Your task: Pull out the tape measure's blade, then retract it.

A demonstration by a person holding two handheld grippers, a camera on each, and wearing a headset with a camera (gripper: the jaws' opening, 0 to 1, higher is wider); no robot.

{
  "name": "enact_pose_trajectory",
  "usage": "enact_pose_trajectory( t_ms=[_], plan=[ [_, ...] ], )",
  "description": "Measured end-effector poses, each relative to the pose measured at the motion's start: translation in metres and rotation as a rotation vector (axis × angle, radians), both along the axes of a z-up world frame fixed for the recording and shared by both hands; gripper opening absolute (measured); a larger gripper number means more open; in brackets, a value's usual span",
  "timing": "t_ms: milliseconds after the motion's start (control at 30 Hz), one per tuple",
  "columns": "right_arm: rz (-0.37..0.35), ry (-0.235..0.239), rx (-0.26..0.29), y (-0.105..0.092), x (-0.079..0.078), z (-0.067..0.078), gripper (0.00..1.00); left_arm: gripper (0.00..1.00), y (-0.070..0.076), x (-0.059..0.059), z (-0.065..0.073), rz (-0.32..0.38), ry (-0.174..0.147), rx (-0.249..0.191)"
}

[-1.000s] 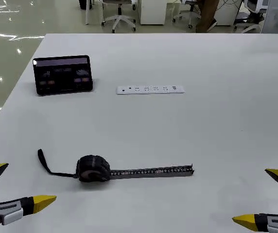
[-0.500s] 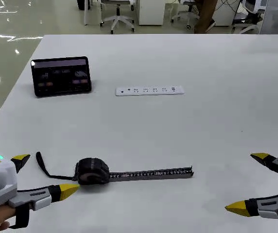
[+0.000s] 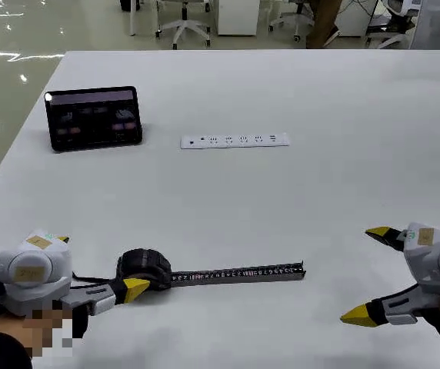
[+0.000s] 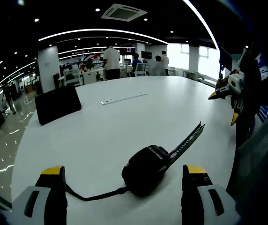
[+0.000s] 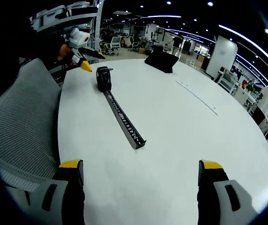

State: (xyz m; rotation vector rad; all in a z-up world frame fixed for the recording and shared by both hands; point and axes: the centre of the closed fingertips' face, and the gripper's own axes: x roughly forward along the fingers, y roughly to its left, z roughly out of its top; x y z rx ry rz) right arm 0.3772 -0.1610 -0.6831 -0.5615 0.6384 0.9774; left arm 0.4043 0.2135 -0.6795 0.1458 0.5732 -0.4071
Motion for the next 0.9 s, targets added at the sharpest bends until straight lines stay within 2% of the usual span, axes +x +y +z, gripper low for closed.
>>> enact_pose_trajectory(
  t_ms=[167, 233, 400, 500, 633, 767, 900],
  plan=[
    [0.028, 0.000, -0.017, 0.005, 0.013, -0.005, 0.97, 0.99, -0.006, 0.003, -0.009, 0.050, 0.013, 0.000],
    [0.045, 0.005, -0.030, 0.009, 0.017, -0.009, 0.97, 0.98, -0.007, 0.007, -0.013, 0.080, 0.020, -0.015],
    [0.093, 0.020, -0.043, 0.022, 0.025, -0.017, 0.92, 0.96, -0.018, 0.012, -0.018, 0.124, 0.012, -0.051],
    [0.121, 0.041, -0.062, 0.029, 0.026, -0.023, 0.88, 0.94, -0.027, 0.012, -0.019, 0.143, 0.008, -0.068],
    [0.162, 0.059, -0.076, 0.041, 0.026, -0.028, 0.81, 0.88, -0.030, 0.016, -0.023, 0.197, 0.015, -0.109],
    [0.205, 0.080, -0.101, 0.048, 0.027, -0.035, 0.75, 0.86, -0.035, 0.017, -0.026, 0.215, 0.021, -0.130],
    [0.240, 0.104, -0.127, 0.053, 0.032, -0.043, 0.74, 0.84, -0.039, 0.018, -0.028, 0.227, 0.026, -0.126]
  ],
)
